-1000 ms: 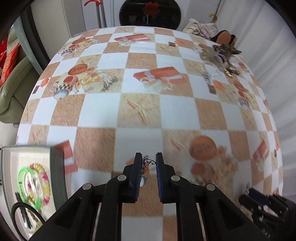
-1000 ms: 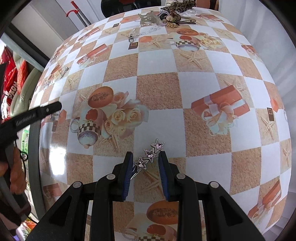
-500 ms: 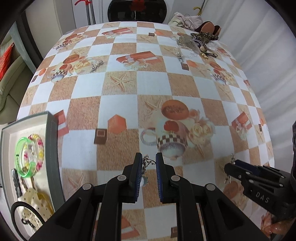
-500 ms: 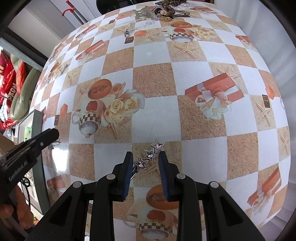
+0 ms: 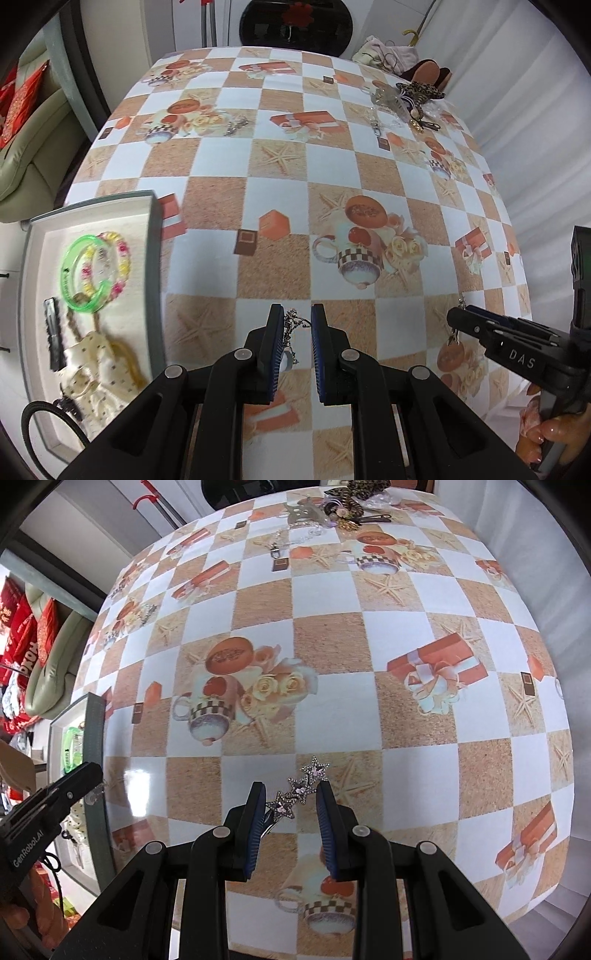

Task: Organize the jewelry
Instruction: 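Carry the silver charm and star hair pin over the white tray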

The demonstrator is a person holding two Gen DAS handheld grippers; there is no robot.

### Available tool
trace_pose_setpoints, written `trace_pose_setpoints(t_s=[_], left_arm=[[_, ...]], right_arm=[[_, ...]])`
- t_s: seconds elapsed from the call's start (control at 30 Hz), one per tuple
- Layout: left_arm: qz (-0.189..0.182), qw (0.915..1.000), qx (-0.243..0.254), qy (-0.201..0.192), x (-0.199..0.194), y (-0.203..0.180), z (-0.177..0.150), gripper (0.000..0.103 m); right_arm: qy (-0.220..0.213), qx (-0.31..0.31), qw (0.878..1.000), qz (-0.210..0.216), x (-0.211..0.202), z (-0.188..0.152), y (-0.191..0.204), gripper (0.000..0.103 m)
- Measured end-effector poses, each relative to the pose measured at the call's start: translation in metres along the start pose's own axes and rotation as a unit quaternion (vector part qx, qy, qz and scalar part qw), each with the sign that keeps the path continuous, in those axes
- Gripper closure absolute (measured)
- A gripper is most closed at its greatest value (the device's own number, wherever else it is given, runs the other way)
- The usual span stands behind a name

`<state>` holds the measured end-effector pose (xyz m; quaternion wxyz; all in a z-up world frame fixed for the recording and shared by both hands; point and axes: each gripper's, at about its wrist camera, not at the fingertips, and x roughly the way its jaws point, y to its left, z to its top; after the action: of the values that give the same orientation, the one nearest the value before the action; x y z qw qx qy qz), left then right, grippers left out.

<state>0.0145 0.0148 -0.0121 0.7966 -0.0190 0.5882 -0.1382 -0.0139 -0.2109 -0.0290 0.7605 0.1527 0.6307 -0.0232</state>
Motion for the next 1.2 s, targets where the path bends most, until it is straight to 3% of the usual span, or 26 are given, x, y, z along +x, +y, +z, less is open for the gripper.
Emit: trace_pose_setpoints(t_s=[0.63, 1.2], left_arm=[[0.002, 0.9996, -0.022, -0.015, -0.052, 0.034, -0.017, 0.084], [0.029, 0.9936, -0.1, -0.043, -0.087, 0.113, -0.038, 0.084]], right_arm=[[-0.009, -0.052, 0.999, 0.01, -0.037, 0.004, 0.066, 0.073], [-0.007, -0.132, 0.99, 0.04, -0.042, 0.012, 0.156, 0.073]])
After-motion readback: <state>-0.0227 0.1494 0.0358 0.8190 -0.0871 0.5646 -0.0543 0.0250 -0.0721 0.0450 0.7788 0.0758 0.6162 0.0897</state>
